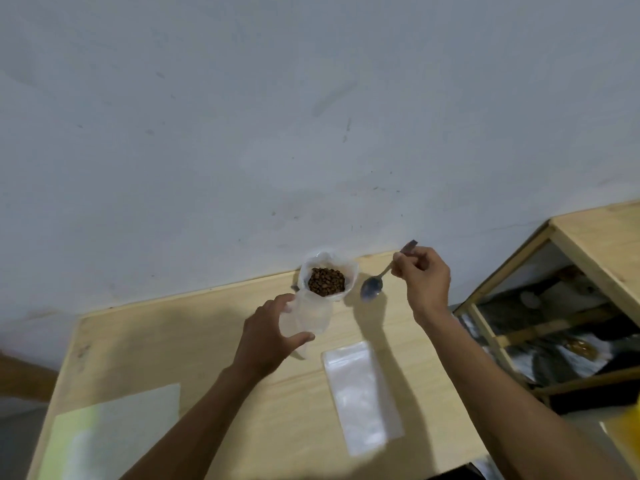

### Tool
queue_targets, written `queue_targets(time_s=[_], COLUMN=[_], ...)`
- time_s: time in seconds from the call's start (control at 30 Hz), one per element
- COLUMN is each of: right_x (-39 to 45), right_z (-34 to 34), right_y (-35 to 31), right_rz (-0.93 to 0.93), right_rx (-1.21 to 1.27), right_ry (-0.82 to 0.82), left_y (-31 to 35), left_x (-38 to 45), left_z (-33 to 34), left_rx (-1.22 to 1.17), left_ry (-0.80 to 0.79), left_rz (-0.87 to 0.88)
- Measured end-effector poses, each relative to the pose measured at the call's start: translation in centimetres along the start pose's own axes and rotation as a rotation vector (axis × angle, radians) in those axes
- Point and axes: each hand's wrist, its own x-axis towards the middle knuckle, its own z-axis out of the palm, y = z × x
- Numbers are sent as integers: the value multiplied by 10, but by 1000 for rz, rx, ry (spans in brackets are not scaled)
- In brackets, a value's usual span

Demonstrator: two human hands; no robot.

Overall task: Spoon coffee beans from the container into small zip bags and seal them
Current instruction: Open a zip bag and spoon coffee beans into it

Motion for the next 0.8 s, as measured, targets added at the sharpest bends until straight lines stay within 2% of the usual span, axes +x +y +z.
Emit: queue_targets(time_s=[0.1, 0.33, 0.47, 0.57, 0.8], right_x=[-7, -15, -12, -10, -8], right_z=[18, 48, 61, 68, 77], right_y=[-5, -3, 10, 28, 45], right_rz=[0, -69, -37, -1, 2], right_rx=[55, -91, -165, -145, -54], right_ry=[30, 42, 26, 32, 134], left_y=[-8, -19, -20, -16, -8], left_x=[5, 25, 39, 49, 62], left_z=[-5, -6, -1, 5, 13], left_rx=[9, 11, 48, 112, 221], left_ry=[-40, -96, -192, -249, -256], left_rz=[11, 80, 97, 120, 155])
